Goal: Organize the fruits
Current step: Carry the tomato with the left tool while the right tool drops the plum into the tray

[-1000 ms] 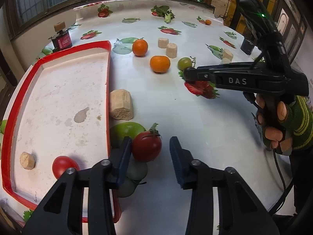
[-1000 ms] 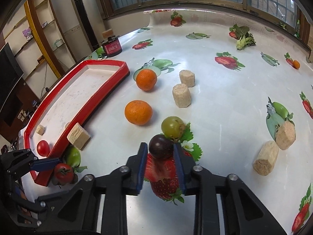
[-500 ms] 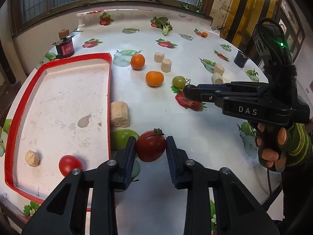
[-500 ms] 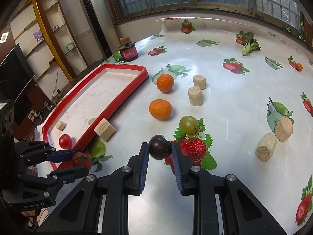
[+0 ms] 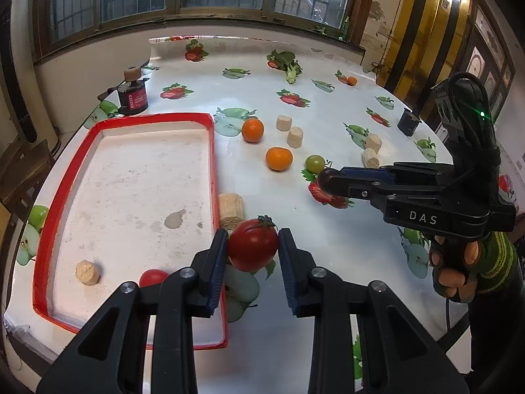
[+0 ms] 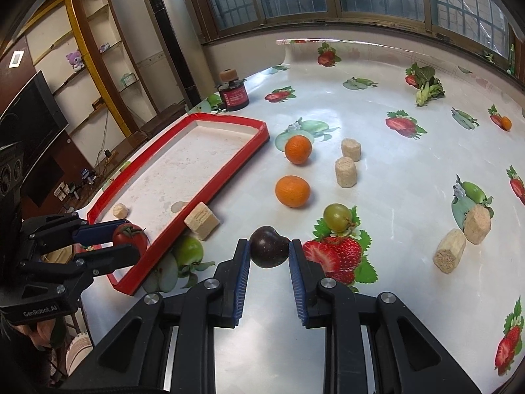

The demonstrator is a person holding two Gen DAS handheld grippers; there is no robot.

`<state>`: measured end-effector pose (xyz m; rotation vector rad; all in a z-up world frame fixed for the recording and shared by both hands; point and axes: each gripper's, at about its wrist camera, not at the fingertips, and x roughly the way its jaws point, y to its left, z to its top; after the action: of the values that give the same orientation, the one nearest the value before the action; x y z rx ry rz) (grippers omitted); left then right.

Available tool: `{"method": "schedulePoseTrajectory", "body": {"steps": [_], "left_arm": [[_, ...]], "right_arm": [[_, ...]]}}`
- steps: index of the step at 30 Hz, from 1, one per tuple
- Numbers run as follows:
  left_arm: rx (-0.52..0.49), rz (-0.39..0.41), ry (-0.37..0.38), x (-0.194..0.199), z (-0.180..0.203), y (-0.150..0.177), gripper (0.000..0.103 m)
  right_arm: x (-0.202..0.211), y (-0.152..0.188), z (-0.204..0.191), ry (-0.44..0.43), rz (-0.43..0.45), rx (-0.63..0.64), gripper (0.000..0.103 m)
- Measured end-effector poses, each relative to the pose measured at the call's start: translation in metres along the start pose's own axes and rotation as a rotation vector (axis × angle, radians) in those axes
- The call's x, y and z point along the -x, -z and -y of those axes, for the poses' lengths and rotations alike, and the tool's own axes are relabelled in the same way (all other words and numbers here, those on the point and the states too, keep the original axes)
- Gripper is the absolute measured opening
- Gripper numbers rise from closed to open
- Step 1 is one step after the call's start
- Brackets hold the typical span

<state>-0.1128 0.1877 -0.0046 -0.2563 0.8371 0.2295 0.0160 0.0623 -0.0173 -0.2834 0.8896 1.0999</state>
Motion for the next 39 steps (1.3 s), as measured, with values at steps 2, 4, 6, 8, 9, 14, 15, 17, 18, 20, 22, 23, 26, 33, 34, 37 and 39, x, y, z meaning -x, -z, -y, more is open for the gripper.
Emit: {"method": "schedulePoseTrajectory", "body": {"steps": [2,4,6,8,9,14,15,17,18,20,22,23,26,33,34,37,39], "left_arm": [[0.008,0.005,-0.007,0.002,-0.005,-0.001,0.028],[0.015,0.010,-0.017,0.003,-0.010,-0.001,0.028],[0.023,0.013,-0.022,0.004,-0.015,-0.001,0.028],[0.030,0.015,-0.030,0.005,-0.019,-0.001,0.028],[0.034,0.015,-0.033,0.006,-0.021,0.000,0.028],[0.054,0.018,-0.049,0.007,-0.033,0.000,0.028],[0.058,0.020,-0.053,0.007,-0.035,0.000,0.028],[0.068,0.023,-0.059,0.008,-0.040,0.000,0.028],[0.074,0.024,-0.061,0.009,-0.043,-0.001,0.028],[0.081,0.027,-0.068,0.010,-0.048,-0.001,0.028],[0.088,0.028,-0.073,0.011,-0.053,-0.001,0.028],[0.091,0.029,-0.077,0.012,-0.055,0.000,0.028],[0.098,0.030,-0.083,0.012,-0.061,0.000,0.028],[0.130,0.040,-0.103,0.014,-0.079,-0.002,0.028],[0.134,0.042,-0.106,0.014,-0.082,-0.002,0.028],[0.142,0.046,-0.115,0.015,-0.089,-0.003,0.028],[0.152,0.047,-0.120,0.015,-0.095,-0.003,0.028]], "right_arm": [[0.000,-0.002,-0.004,-0.006,0.001,0.007,0.025],[-0.001,-0.003,-0.009,-0.012,0.001,0.015,0.025],[-0.002,-0.005,-0.013,-0.017,0.001,0.021,0.025],[-0.003,-0.007,-0.017,-0.022,0.000,0.027,0.025],[-0.003,-0.008,-0.019,-0.024,0.001,0.030,0.025],[-0.005,-0.012,-0.029,-0.036,0.002,0.047,0.025],[-0.006,-0.013,-0.030,-0.039,0.001,0.048,0.025],[-0.007,-0.014,-0.033,-0.046,-0.001,0.054,0.025],[-0.008,-0.015,-0.034,-0.049,-0.001,0.056,0.025],[-0.010,-0.017,-0.038,-0.056,-0.003,0.061,0.025],[-0.012,-0.019,-0.041,-0.062,-0.002,0.066,0.025],[-0.012,-0.020,-0.043,-0.066,-0.002,0.069,0.025],[-0.014,-0.022,-0.050,-0.076,-0.003,0.079,0.025],[-0.020,-0.027,-0.067,-0.100,-0.006,0.104,0.025],[-0.021,-0.028,-0.070,-0.103,-0.007,0.108,0.025],[-0.025,-0.031,-0.076,-0.112,-0.011,0.118,0.025],[-0.027,-0.033,-0.081,-0.121,-0.013,0.125,0.025]]}}
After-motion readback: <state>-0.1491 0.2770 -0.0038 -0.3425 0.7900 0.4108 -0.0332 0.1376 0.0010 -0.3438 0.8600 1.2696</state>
